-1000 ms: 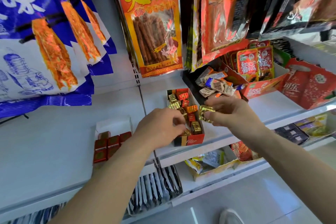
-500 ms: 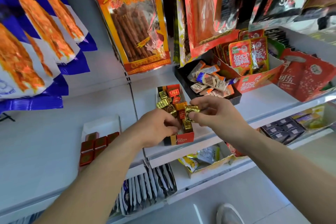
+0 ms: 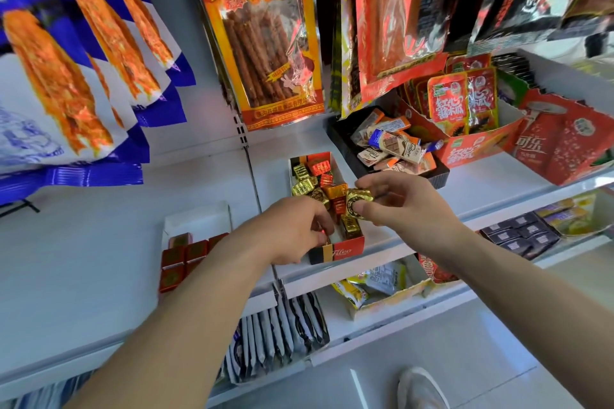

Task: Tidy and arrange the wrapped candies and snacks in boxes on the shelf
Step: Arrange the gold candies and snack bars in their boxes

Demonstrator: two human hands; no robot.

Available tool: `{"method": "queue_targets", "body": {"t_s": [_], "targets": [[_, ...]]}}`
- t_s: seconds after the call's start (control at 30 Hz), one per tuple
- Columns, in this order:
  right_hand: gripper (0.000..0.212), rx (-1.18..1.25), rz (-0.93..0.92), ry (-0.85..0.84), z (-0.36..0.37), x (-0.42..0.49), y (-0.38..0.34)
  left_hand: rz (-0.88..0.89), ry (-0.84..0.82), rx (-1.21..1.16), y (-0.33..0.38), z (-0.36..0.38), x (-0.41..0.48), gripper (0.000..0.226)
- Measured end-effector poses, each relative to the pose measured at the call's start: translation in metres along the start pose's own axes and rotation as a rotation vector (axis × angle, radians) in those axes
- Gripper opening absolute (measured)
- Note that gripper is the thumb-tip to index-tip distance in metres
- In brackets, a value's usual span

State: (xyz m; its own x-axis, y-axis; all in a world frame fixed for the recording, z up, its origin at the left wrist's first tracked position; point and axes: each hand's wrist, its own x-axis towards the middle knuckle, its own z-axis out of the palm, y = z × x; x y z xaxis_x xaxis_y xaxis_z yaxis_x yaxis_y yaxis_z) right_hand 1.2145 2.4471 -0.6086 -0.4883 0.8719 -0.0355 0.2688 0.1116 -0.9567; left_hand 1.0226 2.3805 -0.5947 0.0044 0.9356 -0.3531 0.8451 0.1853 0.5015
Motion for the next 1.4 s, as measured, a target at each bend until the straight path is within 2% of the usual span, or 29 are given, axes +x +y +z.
{"method": "queue_targets", "body": {"t_s": [0.1, 0.23, 0.33, 0.43, 0.5, 0.57, 0.67, 0.77, 0.83, 0.93, 1.03, 1.17, 1.23, 1.3, 1.4], "targets": [[0.026, -0.008, -0.01, 0.017, -0.001, 0.0, -0.001, 0.045, 0.061, -0.072, -0.005, -0.002, -0.002, 0.017], [0.027, 0.004, -0.054, 0.021, -0.005, 0.002, -0.009, 0.064, 0.357, -0.289, -0.009, -0.011, -0.01, 0.015], [0.029, -0.039, -0.079, -0.089, 0.002, 0.004, -0.018, -0.004, 0.513, -0.396, -0.016, -0.011, -0.017, 0.013], [0.028, -0.263, -0.096, -0.211, 0.02, 0.007, -0.017, -0.115, 0.473, -0.496, -0.022, -0.002, -0.024, 0.014], [0.027, -0.36, -0.104, -0.233, 0.029, 0.008, -0.016, -0.165, 0.427, -0.593, -0.024, 0.002, -0.027, 0.018], [0.029, -0.472, -0.116, -0.258, 0.033, 0.01, -0.018, -0.183, 0.392, -0.697, -0.026, 0.003, -0.03, 0.02], [0.029, -0.762, -0.191, -0.317, 0.037, 0.009, -0.023, -0.187, 0.334, -0.881, -0.028, 0.004, -0.035, 0.021], [0.03, -1.01, -0.289, -0.342, 0.04, 0.009, -0.022, -0.182, 0.305, -0.941, -0.028, 0.005, -0.037, 0.02], [0.031, -1.054, -0.301, -0.343, 0.043, 0.011, -0.019, -0.18, 0.299, -0.951, -0.03, 0.006, -0.037, 0.019], [0.028, -0.965, -0.309, -0.312, 0.045, 0.012, -0.019, -0.17, 0.321, -0.938, -0.03, 0.005, -0.04, 0.018], [0.023, -0.869, -0.26, -0.276, 0.038, 0.011, -0.026, -0.124, 0.452, -0.815, -0.031, 0.0, -0.042, 0.015], [0.02, -0.562, -0.259, -0.033, 0.029, 0.01, -0.036, -0.008, 0.525, -0.756, -0.024, -0.004, -0.039, 0.014], [0.022, -0.351, -0.189, -0.102, 0.028, 0.01, -0.037, 0.012, 0.521, -0.802, -0.016, -0.004, -0.034, 0.014], [0.025, -0.248, -0.14, -0.189, 0.025, 0.009, -0.034, 0.026, 0.51, -0.831, -0.009, -0.004, -0.028, 0.016], [0.021, -0.07, -0.064, -0.206, 0.013, 0.009, -0.031, 0.068, 0.461, -0.879, 0.003, -0.007, -0.022, 0.018]]}}
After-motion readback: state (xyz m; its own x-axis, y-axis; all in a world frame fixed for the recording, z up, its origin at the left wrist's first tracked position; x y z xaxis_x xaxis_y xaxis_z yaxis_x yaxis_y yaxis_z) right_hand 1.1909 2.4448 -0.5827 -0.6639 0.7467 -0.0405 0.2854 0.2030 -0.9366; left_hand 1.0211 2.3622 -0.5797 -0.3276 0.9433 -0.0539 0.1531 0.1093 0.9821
